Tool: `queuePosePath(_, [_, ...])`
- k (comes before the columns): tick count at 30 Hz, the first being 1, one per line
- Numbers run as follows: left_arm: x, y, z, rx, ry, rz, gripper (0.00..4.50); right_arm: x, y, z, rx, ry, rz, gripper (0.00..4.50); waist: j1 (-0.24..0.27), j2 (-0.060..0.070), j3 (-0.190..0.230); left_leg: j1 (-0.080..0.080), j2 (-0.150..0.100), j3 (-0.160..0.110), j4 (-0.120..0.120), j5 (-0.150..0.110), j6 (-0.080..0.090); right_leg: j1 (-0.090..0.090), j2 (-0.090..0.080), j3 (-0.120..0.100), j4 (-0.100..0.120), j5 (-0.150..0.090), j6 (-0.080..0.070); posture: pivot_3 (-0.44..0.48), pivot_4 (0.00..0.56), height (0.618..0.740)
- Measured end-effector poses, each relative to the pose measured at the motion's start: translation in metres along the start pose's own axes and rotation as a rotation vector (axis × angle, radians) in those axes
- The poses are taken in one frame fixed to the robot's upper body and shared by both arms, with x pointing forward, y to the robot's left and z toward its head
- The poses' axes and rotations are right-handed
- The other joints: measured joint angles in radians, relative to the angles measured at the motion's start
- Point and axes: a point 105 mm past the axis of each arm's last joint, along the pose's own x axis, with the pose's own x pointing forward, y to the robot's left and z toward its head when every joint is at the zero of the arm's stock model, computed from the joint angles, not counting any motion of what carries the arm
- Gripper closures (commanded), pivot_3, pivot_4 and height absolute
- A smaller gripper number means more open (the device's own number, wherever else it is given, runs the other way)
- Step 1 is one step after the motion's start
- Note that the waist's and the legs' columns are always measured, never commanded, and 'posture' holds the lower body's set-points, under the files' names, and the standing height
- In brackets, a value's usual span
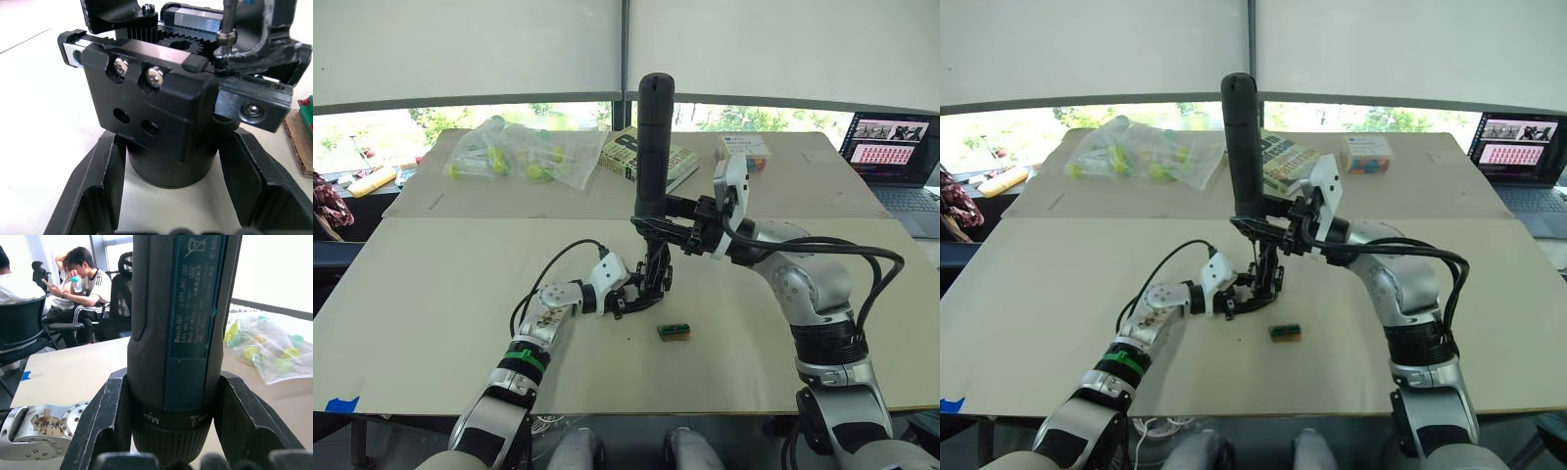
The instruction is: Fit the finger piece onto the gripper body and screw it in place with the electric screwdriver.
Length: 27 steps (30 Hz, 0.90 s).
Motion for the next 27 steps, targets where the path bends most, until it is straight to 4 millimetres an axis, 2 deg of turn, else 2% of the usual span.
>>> queuePosePath(13, [0.0,-0.001,-0.002,-0.008,0.004,0.006,2.22,-0.002,-0.003,-0.008,0.037,0.029,-0.034,2.58,-0.001,-0.001,-0.004,0.002,0.0,0.0,0.0,0.0,0.0,0.001,0.0,0.0,0.0,0.0,0.0,0.0,0.15,0.74])
queuePosePath(20, [-0.001,-0.002,-0.007,-0.015,0.018,0.014,2.22,-0.006,0.013,-0.014,-0.006,0.028,-0.004,2.58,-0.002,-0.008,-0.019,0.004,0.001,0.0,-0.002,0.0,0.0,0.003,0.0,0.0,-0.001,-0.001,0.0,0.0,0.15,0.74])
queuePosePath(27, [-0.002,-0.002,-0.008,-0.017,0.021,0.018,2.22,-0.006,0.018,-0.016,-0.021,0.028,0.002,2.58,-0.007,-0.01,-0.022,0.005,0.001,0.0,-0.003,0.0,0.0,0.003,0.0,0.0,-0.001,-0.001,-0.001,0.0,0.15,0.74])
